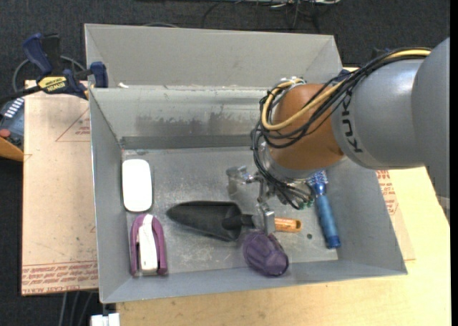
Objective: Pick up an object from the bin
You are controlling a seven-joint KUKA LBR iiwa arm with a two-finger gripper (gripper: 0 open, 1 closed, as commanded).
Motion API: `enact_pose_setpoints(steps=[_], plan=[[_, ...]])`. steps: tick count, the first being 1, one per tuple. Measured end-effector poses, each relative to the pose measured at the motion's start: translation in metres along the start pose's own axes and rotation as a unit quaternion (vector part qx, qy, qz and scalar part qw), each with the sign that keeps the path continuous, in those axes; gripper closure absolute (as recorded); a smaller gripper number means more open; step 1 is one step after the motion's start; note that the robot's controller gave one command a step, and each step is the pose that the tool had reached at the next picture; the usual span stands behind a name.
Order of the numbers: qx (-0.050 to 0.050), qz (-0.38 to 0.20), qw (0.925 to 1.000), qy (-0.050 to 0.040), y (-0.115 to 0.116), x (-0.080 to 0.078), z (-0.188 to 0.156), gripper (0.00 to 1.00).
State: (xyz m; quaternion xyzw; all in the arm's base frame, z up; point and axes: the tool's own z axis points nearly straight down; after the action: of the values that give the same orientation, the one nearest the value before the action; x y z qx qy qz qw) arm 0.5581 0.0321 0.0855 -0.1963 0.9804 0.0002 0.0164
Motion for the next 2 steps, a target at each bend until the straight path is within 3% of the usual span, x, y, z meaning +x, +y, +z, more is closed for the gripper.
enact_pose_setpoints(steps=[1, 2], plan=[[-0.003, 0.035, 0.9993, 0.0088, 0.0270, -0.0429, 0.0127, 1.00], [-0.003, 0.035, 0.9993, 0.0088, 0.0270, -0.0429, 0.0127, 1.00]])
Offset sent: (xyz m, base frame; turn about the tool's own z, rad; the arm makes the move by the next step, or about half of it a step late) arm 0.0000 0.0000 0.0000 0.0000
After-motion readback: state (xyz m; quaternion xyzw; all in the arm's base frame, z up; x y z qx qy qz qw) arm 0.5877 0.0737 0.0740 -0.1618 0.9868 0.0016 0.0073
